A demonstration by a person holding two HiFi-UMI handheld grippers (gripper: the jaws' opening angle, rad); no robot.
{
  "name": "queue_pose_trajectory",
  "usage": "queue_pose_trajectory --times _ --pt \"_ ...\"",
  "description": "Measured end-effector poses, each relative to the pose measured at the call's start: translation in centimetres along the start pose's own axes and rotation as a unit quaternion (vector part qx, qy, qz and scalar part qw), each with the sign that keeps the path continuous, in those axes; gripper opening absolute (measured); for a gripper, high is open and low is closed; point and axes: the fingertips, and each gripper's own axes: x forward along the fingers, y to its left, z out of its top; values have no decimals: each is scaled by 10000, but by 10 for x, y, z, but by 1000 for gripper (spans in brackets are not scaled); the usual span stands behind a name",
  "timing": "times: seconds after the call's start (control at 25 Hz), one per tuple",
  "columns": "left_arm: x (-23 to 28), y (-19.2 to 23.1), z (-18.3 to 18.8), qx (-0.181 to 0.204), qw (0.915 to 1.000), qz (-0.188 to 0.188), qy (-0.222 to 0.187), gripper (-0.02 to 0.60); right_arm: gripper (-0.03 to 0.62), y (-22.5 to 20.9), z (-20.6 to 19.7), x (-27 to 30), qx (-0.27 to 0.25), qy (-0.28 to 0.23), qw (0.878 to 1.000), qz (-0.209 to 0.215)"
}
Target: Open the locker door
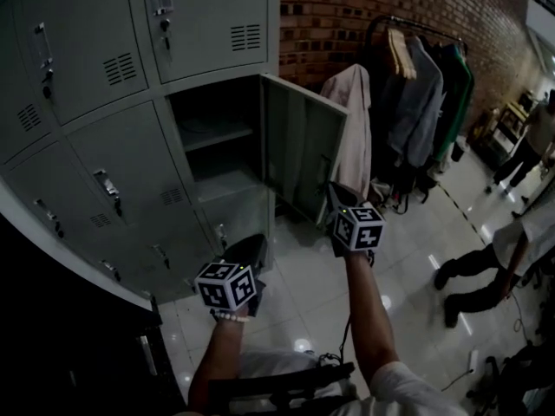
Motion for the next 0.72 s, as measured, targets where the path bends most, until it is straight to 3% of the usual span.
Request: queue_pose_trajectory --times 0.28,0.72 --pt "3 -1 -5 -37 9998 200 -17 -5 23 -26 4 10 -30 45 9999 102" --pt "1 -8 -13 -38 9991 411 1 -5 21 -10 3 3 -94 -28 9995 313"
